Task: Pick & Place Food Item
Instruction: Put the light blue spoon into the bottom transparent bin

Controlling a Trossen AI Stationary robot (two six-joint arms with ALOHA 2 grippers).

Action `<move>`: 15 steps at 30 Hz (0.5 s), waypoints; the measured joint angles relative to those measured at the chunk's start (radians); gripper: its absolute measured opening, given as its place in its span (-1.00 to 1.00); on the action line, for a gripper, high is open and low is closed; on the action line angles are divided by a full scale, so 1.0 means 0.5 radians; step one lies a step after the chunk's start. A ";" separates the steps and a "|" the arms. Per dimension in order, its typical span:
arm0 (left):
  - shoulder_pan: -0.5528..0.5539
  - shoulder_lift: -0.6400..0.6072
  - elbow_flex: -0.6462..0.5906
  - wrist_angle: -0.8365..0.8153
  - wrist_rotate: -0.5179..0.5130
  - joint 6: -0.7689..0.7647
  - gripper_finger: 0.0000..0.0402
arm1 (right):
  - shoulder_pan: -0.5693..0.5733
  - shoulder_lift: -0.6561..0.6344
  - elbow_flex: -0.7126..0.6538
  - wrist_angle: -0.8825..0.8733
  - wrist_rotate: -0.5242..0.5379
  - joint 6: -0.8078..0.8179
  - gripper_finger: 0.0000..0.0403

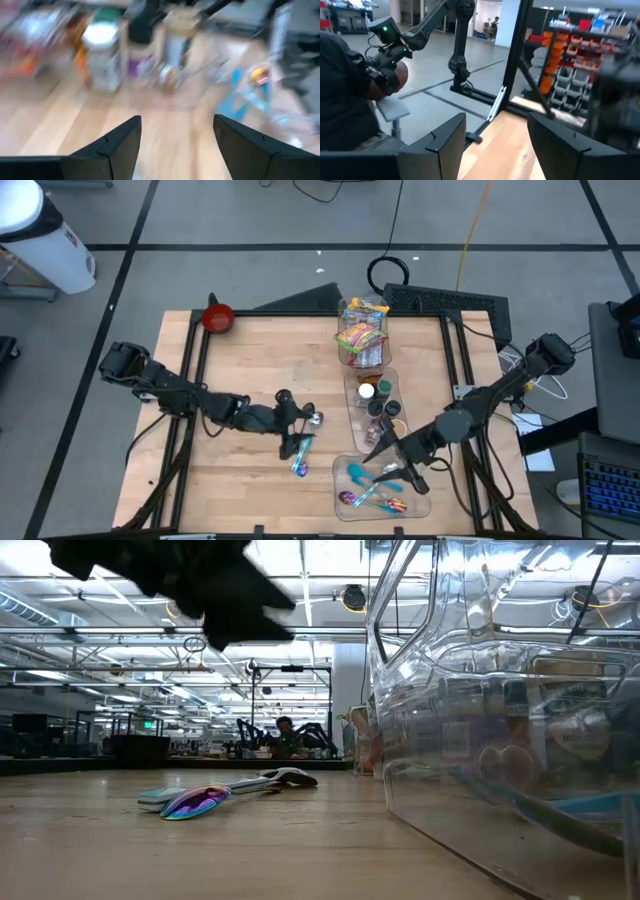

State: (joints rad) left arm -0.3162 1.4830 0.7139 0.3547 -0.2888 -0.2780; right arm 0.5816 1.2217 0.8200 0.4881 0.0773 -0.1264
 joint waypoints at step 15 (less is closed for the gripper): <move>0.124 0.003 0.184 -1.124 -0.211 -0.930 0.27 | 0.127 -0.029 0.034 -0.181 0.492 -0.250 0.03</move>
State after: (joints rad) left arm -0.2541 1.4843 0.8059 -0.2074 -0.3941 -0.7430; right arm 0.6448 1.2072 0.8371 0.3979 0.3233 -0.2513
